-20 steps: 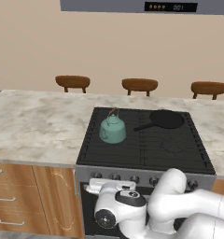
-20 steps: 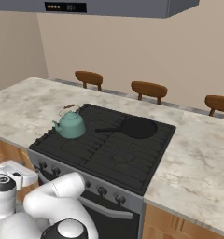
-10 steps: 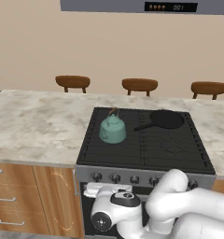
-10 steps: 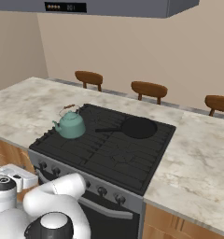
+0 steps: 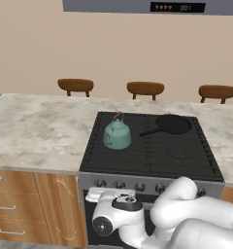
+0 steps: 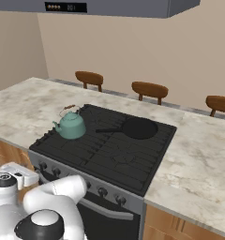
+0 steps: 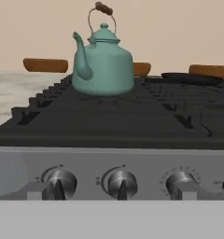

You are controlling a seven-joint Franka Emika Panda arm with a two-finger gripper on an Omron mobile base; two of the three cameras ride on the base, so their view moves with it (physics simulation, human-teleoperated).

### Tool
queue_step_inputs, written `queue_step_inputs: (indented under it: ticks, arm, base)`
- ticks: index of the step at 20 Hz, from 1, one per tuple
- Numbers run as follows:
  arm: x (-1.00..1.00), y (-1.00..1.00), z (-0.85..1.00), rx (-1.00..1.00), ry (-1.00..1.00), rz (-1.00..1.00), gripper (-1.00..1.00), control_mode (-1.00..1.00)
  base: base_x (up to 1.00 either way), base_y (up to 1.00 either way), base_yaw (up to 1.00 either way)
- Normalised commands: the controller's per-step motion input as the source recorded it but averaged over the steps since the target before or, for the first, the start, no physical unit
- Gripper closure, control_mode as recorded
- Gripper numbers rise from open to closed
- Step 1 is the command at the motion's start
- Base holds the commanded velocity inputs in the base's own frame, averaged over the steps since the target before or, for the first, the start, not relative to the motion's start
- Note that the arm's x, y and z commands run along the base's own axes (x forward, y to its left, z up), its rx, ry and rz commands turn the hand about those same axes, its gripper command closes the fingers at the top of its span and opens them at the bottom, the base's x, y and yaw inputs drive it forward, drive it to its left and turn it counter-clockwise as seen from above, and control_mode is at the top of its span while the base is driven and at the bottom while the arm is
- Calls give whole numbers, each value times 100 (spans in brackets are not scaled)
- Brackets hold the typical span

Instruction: Pick the kettle from the counter and place it on a stove burner. Then turn the burner on.

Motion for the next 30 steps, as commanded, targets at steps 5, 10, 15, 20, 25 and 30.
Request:
queue_step_inputs:
  ticks: [5,10,15,20,25,30]
  arm:
    - [22,0,-3,0,0,0,-100,-100]
    - [19,1,-28,-1,0,0,-100,-100]
    - [15,2,-32,-3,0,0,-100,-100]
    - [22,0,-11,0,0,0,-100,-100]
    - [25,1,-15,0,0,0,-100,-100]
    - [23,4,-25,0,0,0,-100,-100]
  base:
    - [0,0,0]
    - [0,0,0]
    - [0,0,0]
    - [0,0,0]
    - [0,0,0]
    - [0,0,0]
